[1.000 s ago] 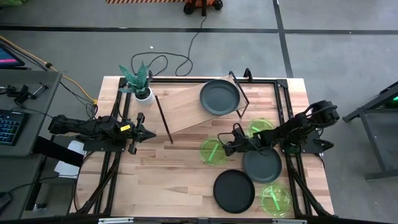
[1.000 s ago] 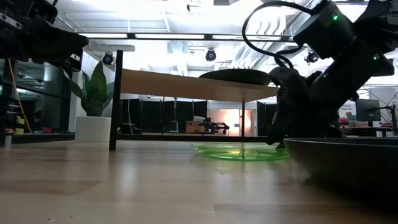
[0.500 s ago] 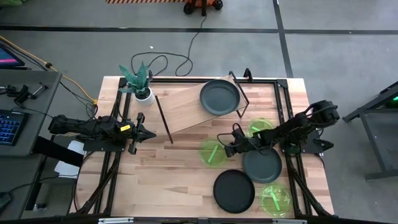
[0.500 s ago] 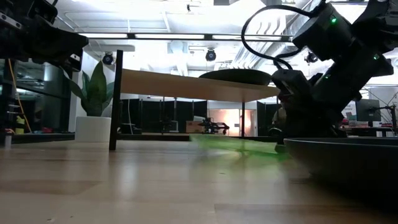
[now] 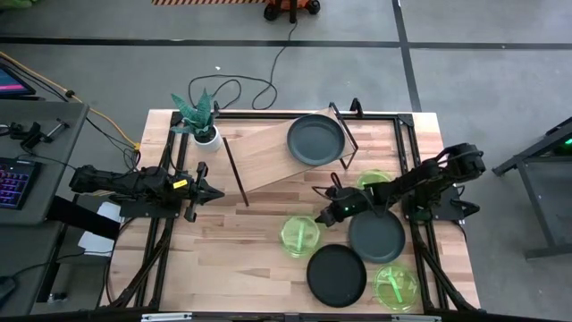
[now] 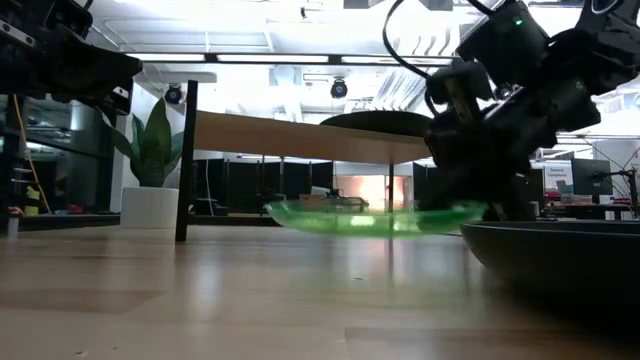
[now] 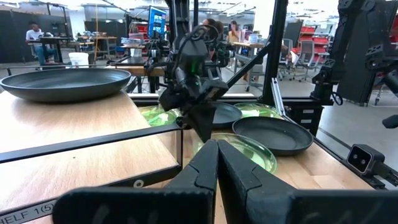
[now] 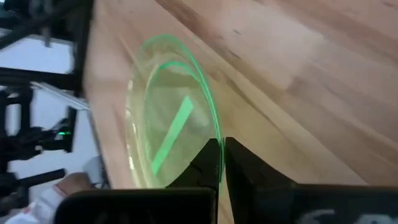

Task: Place and stack plates onto a shelf
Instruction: Put the middle green plate on the shelf

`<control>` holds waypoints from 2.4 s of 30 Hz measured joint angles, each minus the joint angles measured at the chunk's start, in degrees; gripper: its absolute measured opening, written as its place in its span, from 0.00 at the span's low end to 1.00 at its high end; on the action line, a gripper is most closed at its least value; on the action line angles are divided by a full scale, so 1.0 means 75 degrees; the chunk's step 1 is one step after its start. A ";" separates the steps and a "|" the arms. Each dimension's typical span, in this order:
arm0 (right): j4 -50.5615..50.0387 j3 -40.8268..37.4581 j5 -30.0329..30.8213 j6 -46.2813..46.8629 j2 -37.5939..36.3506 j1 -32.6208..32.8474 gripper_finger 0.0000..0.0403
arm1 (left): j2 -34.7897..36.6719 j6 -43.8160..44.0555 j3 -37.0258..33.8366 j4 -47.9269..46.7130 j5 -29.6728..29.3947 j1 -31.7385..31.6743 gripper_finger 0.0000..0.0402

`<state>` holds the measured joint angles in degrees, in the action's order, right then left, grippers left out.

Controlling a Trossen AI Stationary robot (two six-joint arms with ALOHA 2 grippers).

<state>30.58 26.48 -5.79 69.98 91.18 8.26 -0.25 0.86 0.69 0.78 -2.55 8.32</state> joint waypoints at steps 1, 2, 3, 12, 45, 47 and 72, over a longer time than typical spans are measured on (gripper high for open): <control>0.0187 0.0000 0.0003 -0.0041 -0.0001 -0.0014 0.00 | 0.0000 0.0001 0.0000 0.0001 0.0000 0.0001 0.00; 0.0394 0.0000 -0.0003 -0.0083 -0.0003 -0.0034 0.00 | 0.0000 0.0000 0.0000 0.0001 0.0000 0.0003 0.00; 0.0620 0.0000 -0.0016 -0.0147 -0.0003 -0.0052 0.00 | 0.0000 0.0002 0.0000 0.0000 0.0000 0.0001 0.00; 0.1440 0.0941 -0.0026 -0.0917 -0.0015 -0.0054 0.00 | 0.0000 0.0000 0.0000 0.0003 0.0000 0.0000 0.00; -0.6535 0.7902 0.0718 -0.5425 0.0896 -0.3126 0.00 | 0.0000 0.0003 0.0001 0.0000 0.0000 0.0003 0.00; -0.6437 0.7903 0.0528 -0.5424 0.1140 -0.3120 0.00 | 0.0000 0.0001 0.0000 0.0003 0.0000 0.0003 0.00; -0.6154 0.7903 -0.1317 -0.7482 0.1393 -0.2486 0.00 | 0.0000 0.0002 0.0000 0.0003 0.0000 0.0002 0.00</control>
<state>-15.57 85.76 -15.67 13.87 101.62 -10.38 -0.25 0.88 0.69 0.80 -2.55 8.33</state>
